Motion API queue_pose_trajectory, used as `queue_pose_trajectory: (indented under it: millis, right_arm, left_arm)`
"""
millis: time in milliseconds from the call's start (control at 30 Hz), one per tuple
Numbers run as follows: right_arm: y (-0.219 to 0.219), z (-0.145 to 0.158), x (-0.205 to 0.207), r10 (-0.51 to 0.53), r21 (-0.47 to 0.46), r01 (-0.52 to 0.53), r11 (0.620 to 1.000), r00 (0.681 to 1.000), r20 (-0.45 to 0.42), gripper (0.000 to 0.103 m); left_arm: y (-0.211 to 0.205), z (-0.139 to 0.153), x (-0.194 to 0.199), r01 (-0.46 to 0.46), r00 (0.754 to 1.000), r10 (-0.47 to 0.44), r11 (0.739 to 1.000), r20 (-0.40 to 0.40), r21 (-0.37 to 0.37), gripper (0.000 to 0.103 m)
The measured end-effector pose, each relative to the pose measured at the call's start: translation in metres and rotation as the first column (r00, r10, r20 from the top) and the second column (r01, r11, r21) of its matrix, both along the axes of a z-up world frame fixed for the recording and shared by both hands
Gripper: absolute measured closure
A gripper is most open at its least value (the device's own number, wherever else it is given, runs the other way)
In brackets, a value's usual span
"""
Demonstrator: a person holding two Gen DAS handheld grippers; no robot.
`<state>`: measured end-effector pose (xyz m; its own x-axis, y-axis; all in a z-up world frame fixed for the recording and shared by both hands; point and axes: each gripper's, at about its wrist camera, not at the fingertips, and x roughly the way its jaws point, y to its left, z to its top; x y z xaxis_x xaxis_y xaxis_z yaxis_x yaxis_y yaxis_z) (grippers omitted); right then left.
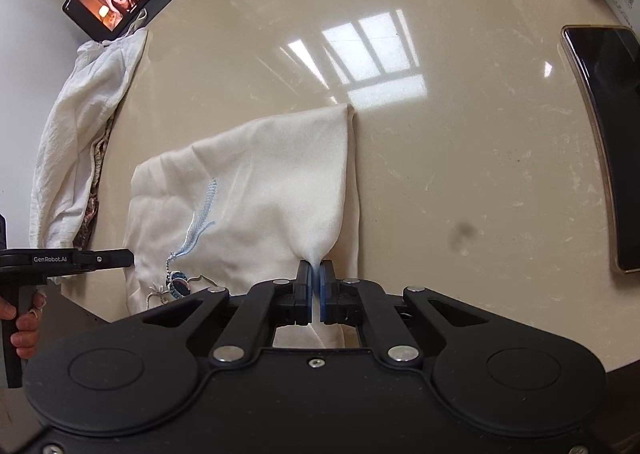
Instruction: Fold clothes
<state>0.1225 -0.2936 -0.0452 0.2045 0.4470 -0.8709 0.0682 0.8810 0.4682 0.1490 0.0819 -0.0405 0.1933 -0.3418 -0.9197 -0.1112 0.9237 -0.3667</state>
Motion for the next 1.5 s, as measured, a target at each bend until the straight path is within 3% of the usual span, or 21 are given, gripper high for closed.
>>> queue_pose_trajectory:
  millis: [133, 333, 367, 433, 500, 600, 700, 900, 1067, 1200, 1367, 1400, 1467, 1500]
  right_arm:
    - [-0.001, 0.004, 0.000, 0.002, 0.009, -0.002, 1.000, 1.000, 0.025, 0.100]
    - [0.005, 0.000, 0.001, 0.019, -0.046, -0.017, 0.999, 0.999, 0.044, 0.095]
    - [0.005, 0.000, 0.000, 0.018, -0.054, -0.015, 0.998, 0.999, 0.049, 0.093]
    - [0.006, 0.003, 0.000, 0.014, -0.079, -0.009, 0.997, 0.998, 0.059, 0.076]
    - [0.006, 0.010, -0.001, 0.013, -0.128, -0.002, 0.992, 0.996, 0.086, 0.072]
    - [0.010, 0.028, -0.002, 0.039, -0.200, 0.000, 0.980, 0.981, 0.188, 0.068]
    - [0.023, 0.040, 0.006, 0.077, -0.215, -0.014, 0.977, 0.955, 0.287, 0.068]
    - [0.053, 0.026, 0.040, 0.113, -0.238, -0.035, 0.971, 0.941, 0.320, 0.071]
    - [0.067, 0.005, 0.053, 0.154, -0.299, -0.067, 0.952, 0.948, 0.278, 0.075]
    - [0.068, -0.004, 0.053, 0.156, -0.320, -0.066, 0.945, 0.951, 0.267, 0.077]
    - [0.063, 0.004, 0.050, 0.134, -0.279, -0.054, 0.959, 0.952, 0.276, 0.074]
    - [0.059, 0.009, 0.048, 0.114, -0.263, -0.036, 0.964, 0.950, 0.290, 0.071]
    - [0.051, 0.019, 0.044, 0.085, -0.246, -0.007, 0.969, 0.947, 0.308, 0.061]
    - [0.045, 0.023, 0.042, 0.066, -0.233, 0.008, 0.972, 0.949, 0.309, 0.052]
  left_arm:
    - [-0.003, 0.016, 0.000, 0.005, 0.998, -0.006, 1.000, 0.056, 0.019, 0.103]
    - [-0.010, 0.000, 0.004, 0.026, 0.998, -0.030, 0.996, 0.046, 0.085, 0.101]
    - [-0.011, 0.000, 0.005, 0.025, 0.998, -0.030, 0.994, 0.047, 0.104, 0.101]
    - [-0.012, 0.002, 0.007, 0.009, 0.999, -0.018, 0.985, 0.048, 0.173, 0.097]
    - [-0.014, 0.014, 0.007, -0.003, 0.994, -0.025, 0.970, 0.110, 0.244, 0.096]
    - [-0.025, 0.031, 0.012, 0.041, 0.971, -0.097, 0.968, 0.220, 0.247, 0.096]
    - [-0.052, 0.032, 0.022, 0.138, 0.943, -0.199, 0.963, 0.265, 0.232, 0.096]
    - [-0.102, 0.010, 0.041, 0.258, 0.903, -0.326, 0.932, 0.278, 0.256, 0.096]
    - [-0.101, -0.017, 0.052, 0.235, 0.927, -0.304, 0.927, 0.221, 0.291, 0.096]
    - [-0.093, -0.016, 0.056, 0.208, 0.936, -0.274, 0.937, 0.222, 0.281, 0.096]
    - [-0.068, 0.002, 0.058, 0.107, 0.961, -0.145, 0.980, 0.237, 0.168, 0.096]
    - [-0.060, 0.009, 0.057, 0.079, 0.961, -0.114, 0.986, 0.250, 0.147, 0.093]
    - [-0.043, 0.019, 0.053, 0.022, 0.967, -0.056, 0.990, 0.247, 0.138, 0.076]
    - [-0.034, 0.024, 0.050, -0.006, 0.969, -0.027, 0.991, 0.245, 0.134, 0.056]
